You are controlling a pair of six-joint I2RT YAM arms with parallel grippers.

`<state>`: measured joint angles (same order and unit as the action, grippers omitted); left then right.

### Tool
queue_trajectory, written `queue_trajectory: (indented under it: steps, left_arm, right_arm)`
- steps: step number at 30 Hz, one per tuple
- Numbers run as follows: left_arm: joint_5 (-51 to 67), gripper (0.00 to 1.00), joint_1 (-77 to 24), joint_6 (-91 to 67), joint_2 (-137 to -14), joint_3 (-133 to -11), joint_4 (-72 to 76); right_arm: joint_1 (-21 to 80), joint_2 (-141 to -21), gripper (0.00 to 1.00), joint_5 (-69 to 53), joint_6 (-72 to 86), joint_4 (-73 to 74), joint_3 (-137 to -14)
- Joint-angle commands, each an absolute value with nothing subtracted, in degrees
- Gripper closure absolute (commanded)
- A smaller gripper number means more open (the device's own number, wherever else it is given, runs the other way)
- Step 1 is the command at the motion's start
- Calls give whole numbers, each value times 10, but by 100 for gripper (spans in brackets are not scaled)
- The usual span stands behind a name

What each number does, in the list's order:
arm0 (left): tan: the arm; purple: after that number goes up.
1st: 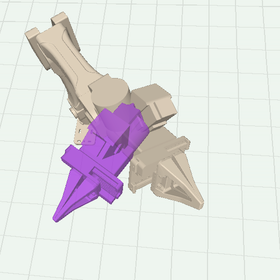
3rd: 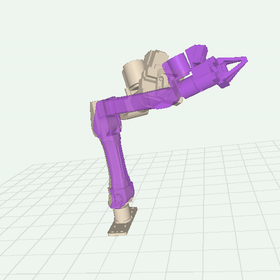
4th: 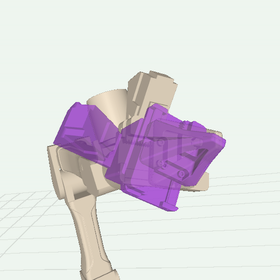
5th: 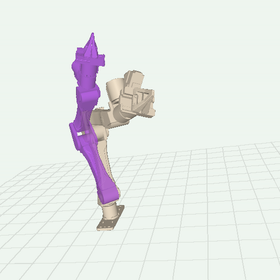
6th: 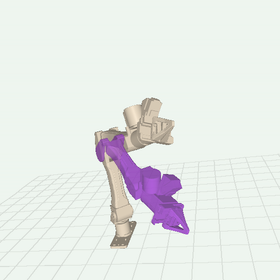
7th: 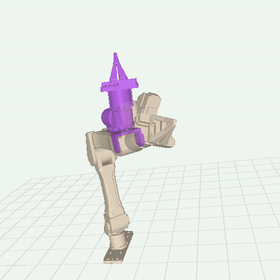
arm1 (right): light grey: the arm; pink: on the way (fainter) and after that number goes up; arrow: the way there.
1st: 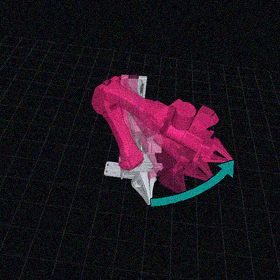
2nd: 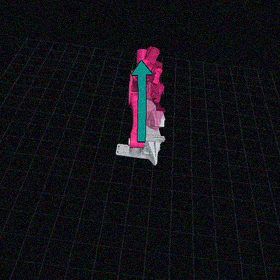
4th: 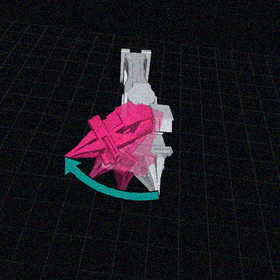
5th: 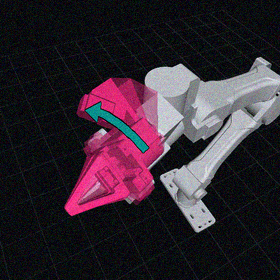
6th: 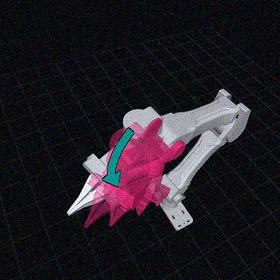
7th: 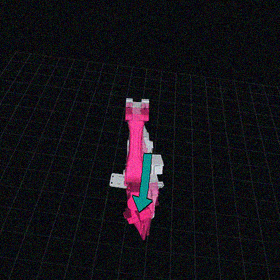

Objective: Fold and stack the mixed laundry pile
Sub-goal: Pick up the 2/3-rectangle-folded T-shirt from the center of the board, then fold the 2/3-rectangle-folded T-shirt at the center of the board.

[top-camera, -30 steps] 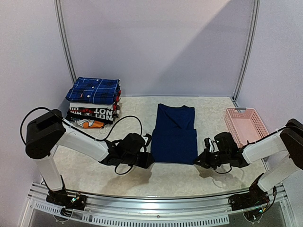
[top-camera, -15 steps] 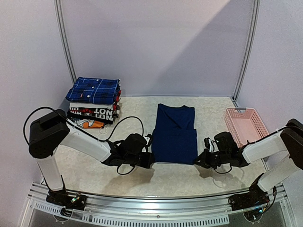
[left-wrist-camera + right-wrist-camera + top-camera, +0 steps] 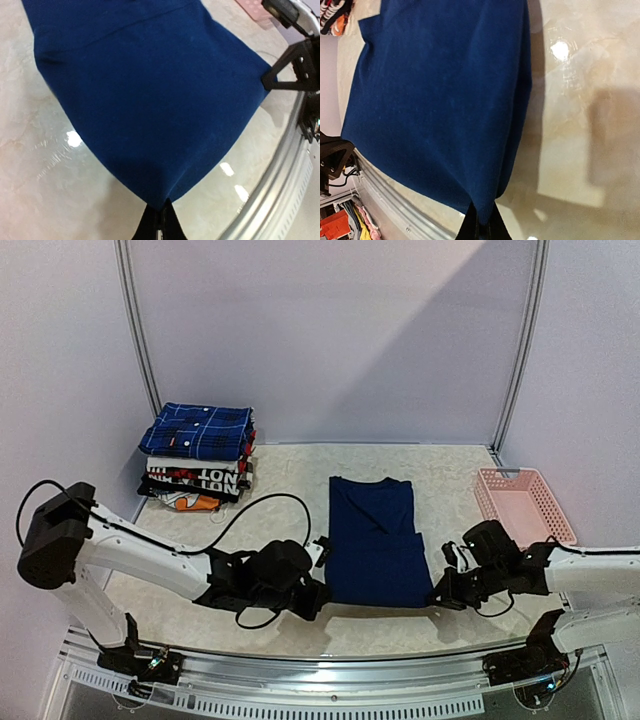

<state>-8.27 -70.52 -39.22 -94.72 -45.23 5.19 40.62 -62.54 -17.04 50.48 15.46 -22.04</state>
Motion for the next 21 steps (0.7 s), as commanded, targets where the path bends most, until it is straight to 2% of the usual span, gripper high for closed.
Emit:
queue_trajectory:
  steps: [1, 10, 21]
  left_arm:
    - [-128, 100, -740, -401, -916, -458, -33]
    - [-173, 100, -783, -402, -884, -514, -109]
    - [-234, 100, -763, -348, -885, -601, -189]
  right_arm:
    - [414, -547, 100, -142, 510, 296, -245]
    - [415, -463, 100, -100, 496, 427, -327]
    - [415, -524, 100, 35, 458, 508, -448]
